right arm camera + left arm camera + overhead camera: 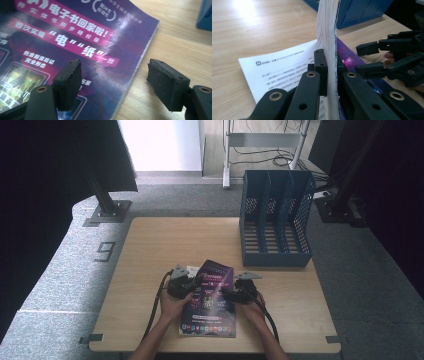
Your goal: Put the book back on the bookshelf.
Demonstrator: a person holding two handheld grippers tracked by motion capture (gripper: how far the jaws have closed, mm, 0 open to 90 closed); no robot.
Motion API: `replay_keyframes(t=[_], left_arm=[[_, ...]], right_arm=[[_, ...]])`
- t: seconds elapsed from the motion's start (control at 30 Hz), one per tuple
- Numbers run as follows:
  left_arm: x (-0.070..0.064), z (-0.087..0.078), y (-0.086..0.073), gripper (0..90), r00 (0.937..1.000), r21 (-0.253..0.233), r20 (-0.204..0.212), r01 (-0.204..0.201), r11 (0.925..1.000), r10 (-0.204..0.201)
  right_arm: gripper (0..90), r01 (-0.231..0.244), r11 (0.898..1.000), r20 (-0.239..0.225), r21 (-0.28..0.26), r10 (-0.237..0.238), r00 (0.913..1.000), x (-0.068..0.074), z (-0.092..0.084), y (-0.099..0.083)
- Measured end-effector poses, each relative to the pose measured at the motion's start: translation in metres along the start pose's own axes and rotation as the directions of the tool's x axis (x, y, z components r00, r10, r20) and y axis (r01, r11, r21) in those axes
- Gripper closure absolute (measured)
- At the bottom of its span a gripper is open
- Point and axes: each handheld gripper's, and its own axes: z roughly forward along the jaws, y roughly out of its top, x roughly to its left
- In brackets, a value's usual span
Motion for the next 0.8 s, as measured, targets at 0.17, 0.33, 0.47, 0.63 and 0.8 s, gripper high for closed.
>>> replay_keyframes(t=[0.17, 0.33, 0.47, 0.63, 0.8], left_arm=[[-0.004, -0.004, 0.004, 87.6, 0.9996, -0.020, 0.024, -0.010, 0.9997, 0.011], [-0.006, -0.008, 0.009, 87.6, 0.9991, -0.036, 0.040, -0.013, 0.9993, 0.014], [-0.010, -0.014, 0.013, 87.6, 0.9982, -0.053, 0.051, -0.028, 0.9982, 0.030], [-0.012, -0.021, 0.017, 87.6, 0.9968, -0.073, 0.074, -0.025, 0.9970, 0.030], [-0.014, -0.028, 0.019, 87.6, 0.9950, -0.086, 0.089, -0.038, 0.9956, 0.045]], right_arm=[[26.6, -0.024, 0.999, -0.024, -0.033, 0.024, 0.9994, -0.006, -0.006, 0.003], [26.1, -0.027, 0.999, -0.042, -0.045, 0.025, 0.9988, -0.008, -0.008, 0.004], [25.9, -0.030, 0.998, -0.053, -0.056, 0.027, 0.9983, -0.008, -0.010, 0.005], [25.1, -0.036, 0.997, -0.070, -0.072, 0.031, 0.9971, -0.008, -0.013, 0.007], [24.4, -0.039, 0.996, -0.088, -0.082, 0.031, 0.9956, -0.009, -0.013, 0.008]])
